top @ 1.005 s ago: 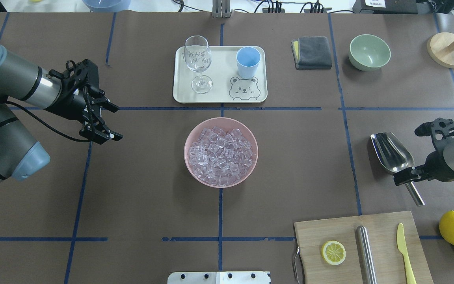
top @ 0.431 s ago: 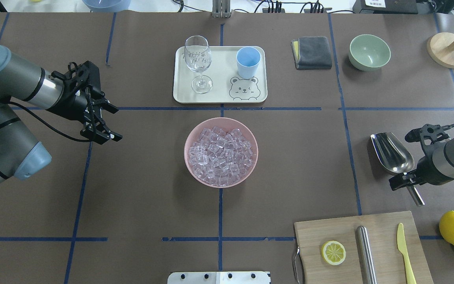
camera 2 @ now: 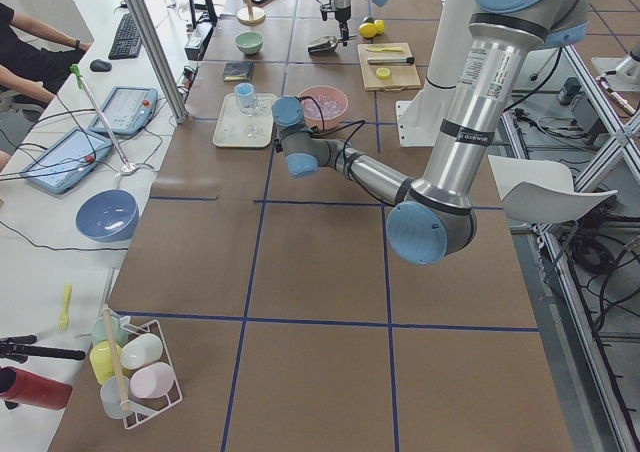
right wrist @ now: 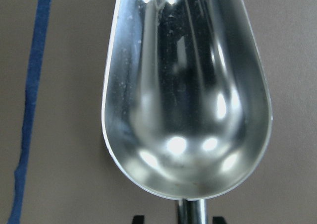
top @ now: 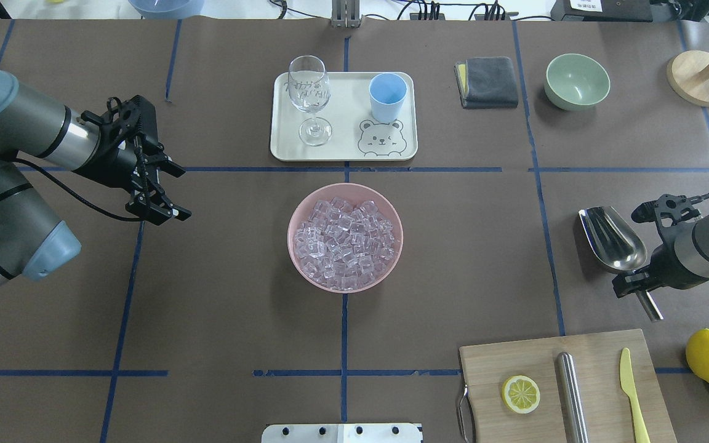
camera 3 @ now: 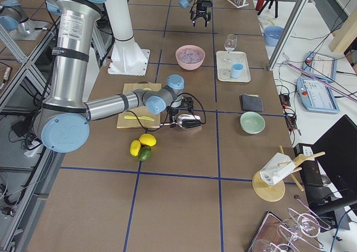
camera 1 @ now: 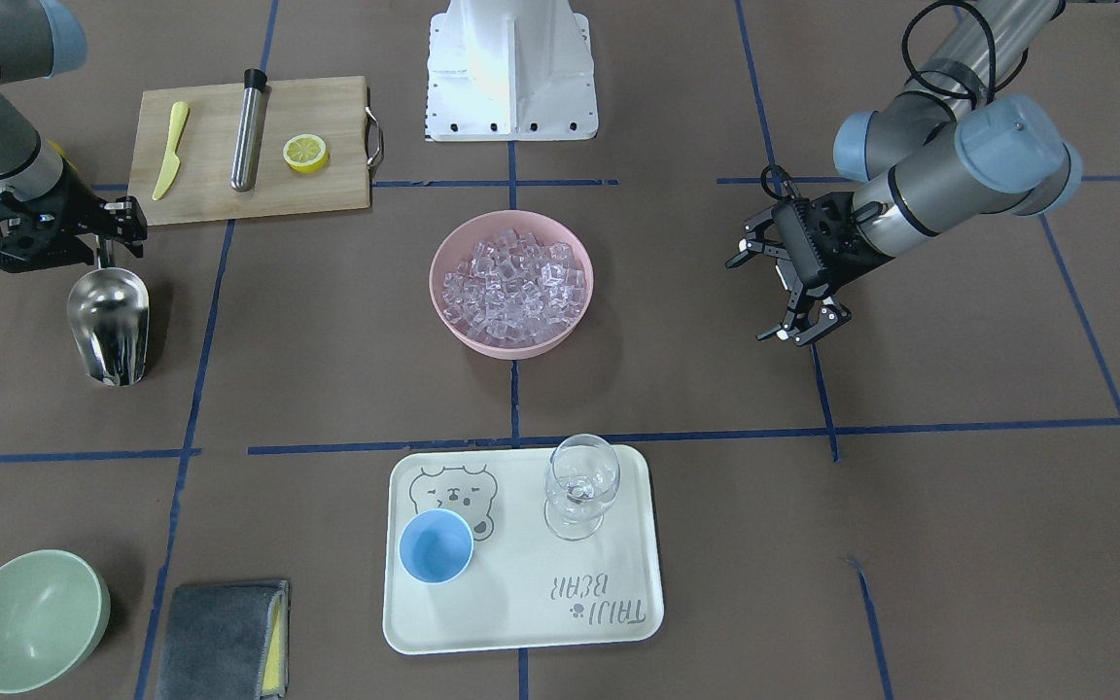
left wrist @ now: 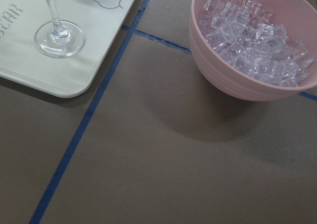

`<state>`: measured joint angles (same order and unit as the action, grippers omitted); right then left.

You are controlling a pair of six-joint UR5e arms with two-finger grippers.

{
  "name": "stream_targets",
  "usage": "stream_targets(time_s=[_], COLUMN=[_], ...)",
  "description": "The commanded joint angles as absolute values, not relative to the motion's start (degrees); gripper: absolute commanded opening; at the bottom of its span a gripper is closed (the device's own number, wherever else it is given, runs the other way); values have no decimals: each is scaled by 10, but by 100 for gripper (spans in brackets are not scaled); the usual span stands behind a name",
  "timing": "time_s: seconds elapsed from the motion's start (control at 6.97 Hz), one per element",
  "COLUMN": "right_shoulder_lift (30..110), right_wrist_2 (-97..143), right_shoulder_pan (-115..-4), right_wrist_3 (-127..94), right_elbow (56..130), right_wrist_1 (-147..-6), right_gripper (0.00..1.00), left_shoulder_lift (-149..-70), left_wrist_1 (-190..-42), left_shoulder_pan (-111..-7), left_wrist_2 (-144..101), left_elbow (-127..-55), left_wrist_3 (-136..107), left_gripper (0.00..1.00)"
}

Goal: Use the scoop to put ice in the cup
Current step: 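Lift the metal scoop with the right gripper and carry it toward the pink bowl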

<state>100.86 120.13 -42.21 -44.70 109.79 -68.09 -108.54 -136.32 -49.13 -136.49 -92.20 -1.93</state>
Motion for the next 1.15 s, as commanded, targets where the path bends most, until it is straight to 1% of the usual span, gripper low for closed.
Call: stream_targets(time_s=[0.0, 0.14, 0.29, 0.43, 0.57, 1.0], right_shoulder_lift=[1009, 1012, 1012, 1014, 1016, 1009], right_wrist_2=[1200, 1201, 1203, 1201, 1208, 1198], right_shoulder_pan=[-422, -424, -425, -425, -428, -482], right_wrist_3=[-435, -433, -432, -433, -433, -454], right_elbow=[1098, 1101, 1104, 1109, 1130, 1216], right_wrist_1=[-685, -680, -680, -679, -683, -688], right_gripper=[35, 10, 0, 0, 0, 0], left_shoulder_lift=[-1085, -1090, -1094, -1094, -1094, -1096], left_wrist_1=[-1363, -1363, -1362, -1362, -1362, -1362], left_shoulder_pan=[-490, -488, -482, -481, -480, -480], left_wrist_2=[-1365, -1365, -1365, -1365, -1365, -1365], left_elbow=[-924, -924, -922, -923, -925, -932], left_wrist_3=[-21, -23, -22, -22, -22, -22], left_gripper=[100, 100, 100, 100, 100, 100])
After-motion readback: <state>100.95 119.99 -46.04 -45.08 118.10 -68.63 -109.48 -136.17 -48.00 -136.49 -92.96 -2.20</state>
